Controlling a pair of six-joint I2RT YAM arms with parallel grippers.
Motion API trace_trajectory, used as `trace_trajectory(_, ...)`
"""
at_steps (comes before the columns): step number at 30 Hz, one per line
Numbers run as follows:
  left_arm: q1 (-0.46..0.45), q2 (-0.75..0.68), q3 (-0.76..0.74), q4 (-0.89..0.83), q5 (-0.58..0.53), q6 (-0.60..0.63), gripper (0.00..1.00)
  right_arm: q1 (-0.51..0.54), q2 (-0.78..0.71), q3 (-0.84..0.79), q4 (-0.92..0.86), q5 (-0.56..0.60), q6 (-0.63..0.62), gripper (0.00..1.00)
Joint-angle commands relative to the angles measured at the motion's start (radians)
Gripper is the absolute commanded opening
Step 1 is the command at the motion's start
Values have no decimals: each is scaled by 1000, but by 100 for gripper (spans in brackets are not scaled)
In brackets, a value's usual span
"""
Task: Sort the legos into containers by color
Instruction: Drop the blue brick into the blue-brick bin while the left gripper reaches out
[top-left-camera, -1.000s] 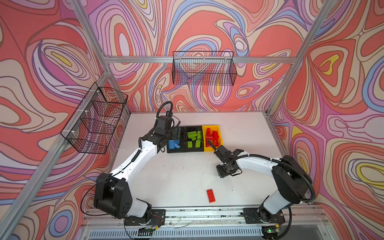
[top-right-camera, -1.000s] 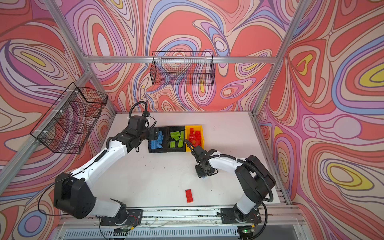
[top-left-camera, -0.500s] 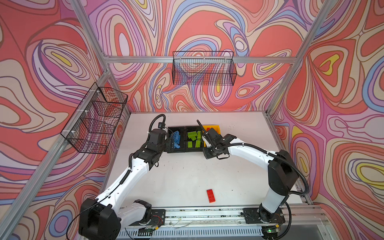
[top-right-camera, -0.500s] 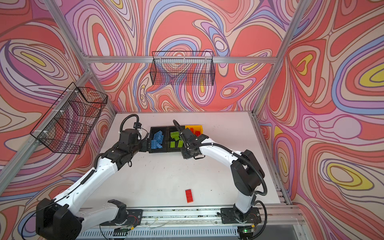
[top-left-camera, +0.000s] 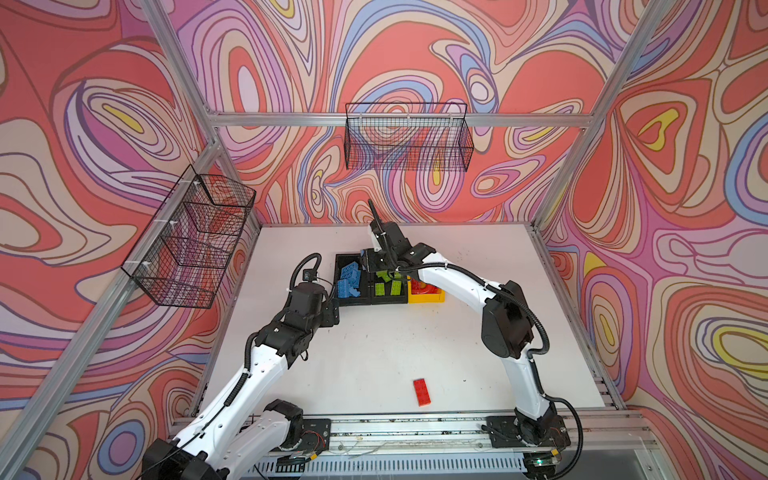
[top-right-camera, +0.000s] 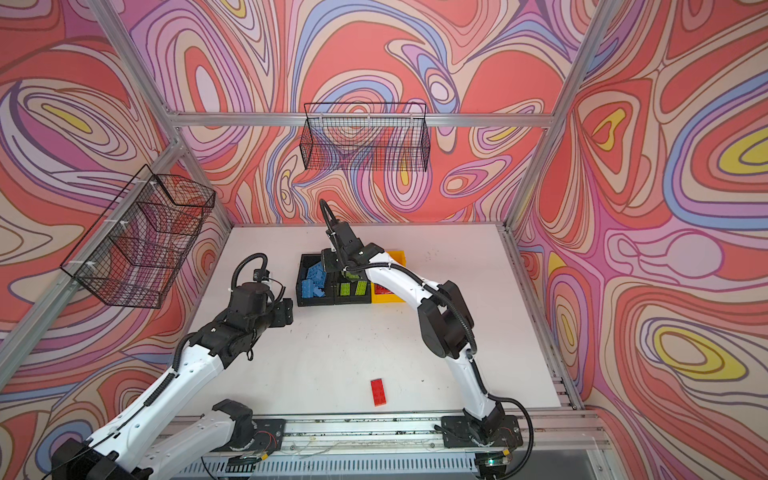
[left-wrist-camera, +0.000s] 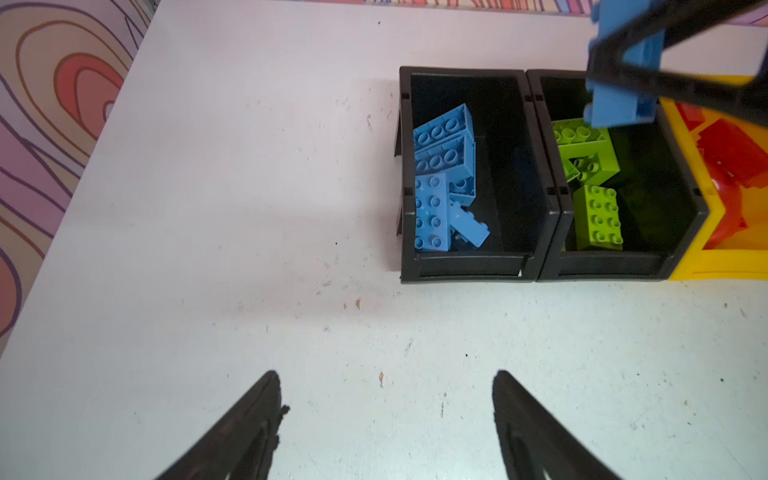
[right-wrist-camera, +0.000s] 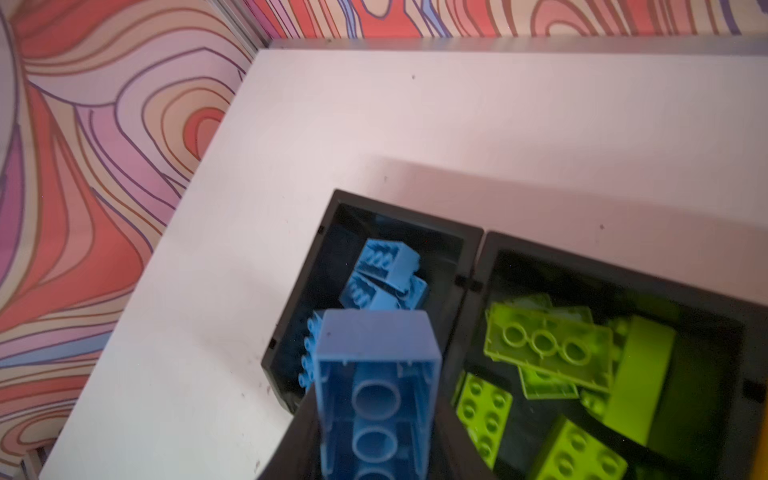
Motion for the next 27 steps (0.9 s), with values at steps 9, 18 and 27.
trace_trajectory(9,-47,-90,-21,-85,-49,-51,82,7,98,50,35,-70,37,67)
trace_trajectory(18,-252,8,32,-85,-65,-67,83,-31,-103,-166,72,25,9,71)
trace_trajectory(27,-591,214,115,-113,-107,-292,85,-220,-456,-601,208,86,59,71)
